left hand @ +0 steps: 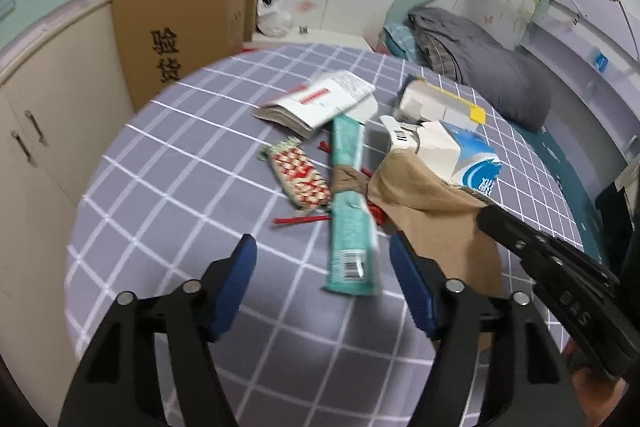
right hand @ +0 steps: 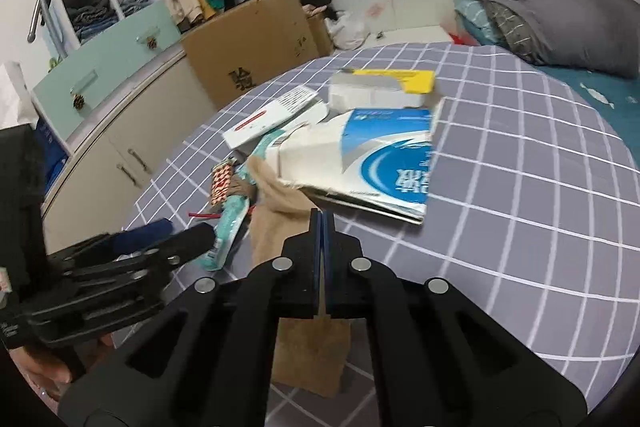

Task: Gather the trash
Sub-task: 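Grasp the brown paper bag with the right tool while the left tool grasps the teal toothpaste tube, then carry both items over the bin and open both tools to drop them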

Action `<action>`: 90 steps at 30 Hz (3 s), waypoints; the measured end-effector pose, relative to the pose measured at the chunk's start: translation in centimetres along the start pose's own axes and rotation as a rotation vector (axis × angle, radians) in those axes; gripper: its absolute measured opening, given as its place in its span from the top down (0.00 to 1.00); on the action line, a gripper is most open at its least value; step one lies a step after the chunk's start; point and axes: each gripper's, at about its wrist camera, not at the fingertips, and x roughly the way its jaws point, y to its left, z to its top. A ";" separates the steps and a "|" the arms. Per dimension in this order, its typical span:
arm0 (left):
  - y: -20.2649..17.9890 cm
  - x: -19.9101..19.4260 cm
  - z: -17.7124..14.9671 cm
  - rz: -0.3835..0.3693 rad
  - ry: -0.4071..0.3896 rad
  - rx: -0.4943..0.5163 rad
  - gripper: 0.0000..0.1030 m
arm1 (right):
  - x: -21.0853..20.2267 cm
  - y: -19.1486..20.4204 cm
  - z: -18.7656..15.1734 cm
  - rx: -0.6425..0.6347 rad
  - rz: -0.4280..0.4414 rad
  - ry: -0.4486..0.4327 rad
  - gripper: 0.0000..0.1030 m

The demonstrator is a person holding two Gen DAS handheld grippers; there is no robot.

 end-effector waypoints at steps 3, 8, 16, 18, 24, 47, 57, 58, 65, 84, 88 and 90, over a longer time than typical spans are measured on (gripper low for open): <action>-0.3 1.2 0.4 0.009 0.020 -0.007 0.38 | -0.4 -0.5 -0.1 0.015 -0.004 -0.006 0.99; -1.6 2.1 0.8 0.042 0.028 0.048 0.45 | -0.4 -0.5 -0.1 0.019 0.002 0.001 0.99; -1.6 0.6 0.0 0.010 0.006 0.081 0.76 | -1.2 0.0 -0.4 0.019 0.005 -0.016 0.99; -1.5 -0.4 -0.3 -0.017 -0.014 0.083 0.76 | -1.8 0.5 -0.4 0.017 0.020 -0.025 0.99; -0.5 -4.5 -1.0 -0.070 -0.101 0.069 0.78 | -4.2 3.0 -0.1 -0.010 0.040 -0.067 0.99; 11.4 -15.7 -4.8 -0.090 -0.279 -0.120 1.00 | -4.7 17.6 0.3 -0.169 0.203 -0.051 0.99; 24.9 -17.7 -7.9 0.098 -0.288 -0.312 1.00 | 3.5 30.7 -2.5 -0.322 0.345 0.082 0.99; 26.1 -17.6 -8.3 0.114 -0.282 -0.331 1.00 | 4.6 31.9 -2.9 -0.337 0.350 0.094 0.99; 34.9 -15.2 -10.8 0.240 -0.213 -0.457 1.00 | 13.0 38.0 -6.7 -0.400 0.375 0.209 0.98; 41.8 -6.0 -12.6 0.272 -0.037 -0.531 1.00 | 21.6 39.4 -11.6 -0.420 0.273 0.298 0.53; 41.7 -5.5 -12.4 0.266 -0.030 -0.528 1.00 | 21.1 39.0 -11.0 -0.403 0.252 0.258 0.50; 41.6 -5.4 -12.1 0.267 -0.029 -0.523 1.00 | 20.8 38.8 -10.7 -0.398 0.247 0.237 0.50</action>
